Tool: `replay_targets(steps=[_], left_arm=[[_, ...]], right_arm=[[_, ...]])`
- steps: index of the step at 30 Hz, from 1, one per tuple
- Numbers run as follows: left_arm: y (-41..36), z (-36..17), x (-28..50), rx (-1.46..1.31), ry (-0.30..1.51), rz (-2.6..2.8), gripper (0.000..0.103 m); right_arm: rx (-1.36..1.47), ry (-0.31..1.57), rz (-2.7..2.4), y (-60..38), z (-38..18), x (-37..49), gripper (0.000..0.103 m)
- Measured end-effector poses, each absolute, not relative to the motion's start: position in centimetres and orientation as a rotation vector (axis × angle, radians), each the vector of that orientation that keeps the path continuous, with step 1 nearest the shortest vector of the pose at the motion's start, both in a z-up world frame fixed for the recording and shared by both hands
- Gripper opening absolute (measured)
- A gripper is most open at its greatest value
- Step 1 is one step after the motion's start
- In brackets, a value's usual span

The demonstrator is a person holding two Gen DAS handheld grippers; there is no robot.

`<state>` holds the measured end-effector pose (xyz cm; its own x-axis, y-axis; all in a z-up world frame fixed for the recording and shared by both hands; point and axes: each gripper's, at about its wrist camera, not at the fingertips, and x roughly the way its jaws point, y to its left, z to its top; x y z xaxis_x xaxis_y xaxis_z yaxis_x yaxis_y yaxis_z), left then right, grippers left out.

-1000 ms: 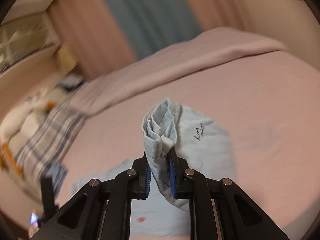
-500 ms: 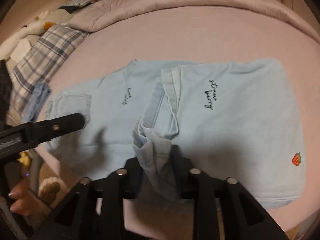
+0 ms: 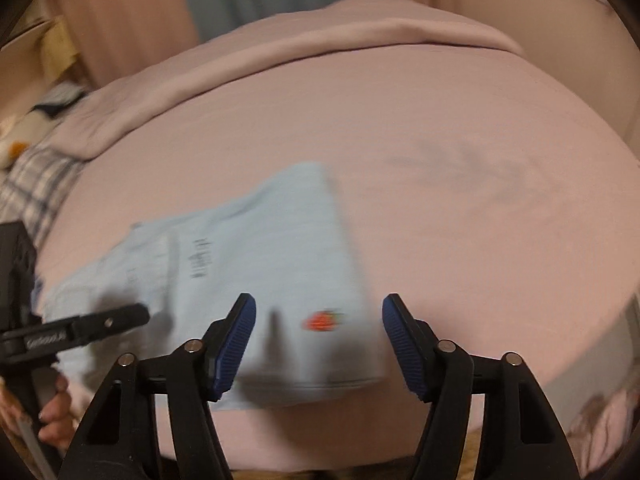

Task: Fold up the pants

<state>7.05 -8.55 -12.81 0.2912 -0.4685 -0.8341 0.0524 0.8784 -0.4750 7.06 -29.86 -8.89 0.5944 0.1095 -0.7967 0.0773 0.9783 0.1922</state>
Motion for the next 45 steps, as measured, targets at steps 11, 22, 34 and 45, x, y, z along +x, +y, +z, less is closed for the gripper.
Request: replay_targets(steps=[11, 22, 34, 45], left_arm=[[-5.1, -12.4, 5.7, -0.471, 1.158, -0.277, 0.01], [-5.9, -13.6, 6.1, -0.375, 1.148, -0.27, 0.015], [-5.6, -14.3, 5.9, -0.358, 1.131, -0.273, 0.016], [-4.9, -14.5, 5.2, -0.372, 1.129, -0.292, 0.016]], right_arm=[[0.171, 0.938, -0.004, -30.6, -8.6, 9.0, 0.026], [0.077, 1.041, 0.05, -27.1, -12.1, 14.2, 0.019], [0.089, 1.062, 0.051, -29.2, -13.4, 8.6, 0.019], [0.146, 1.088, 0.05, -30.1, -13.4, 3.6, 0.019]])
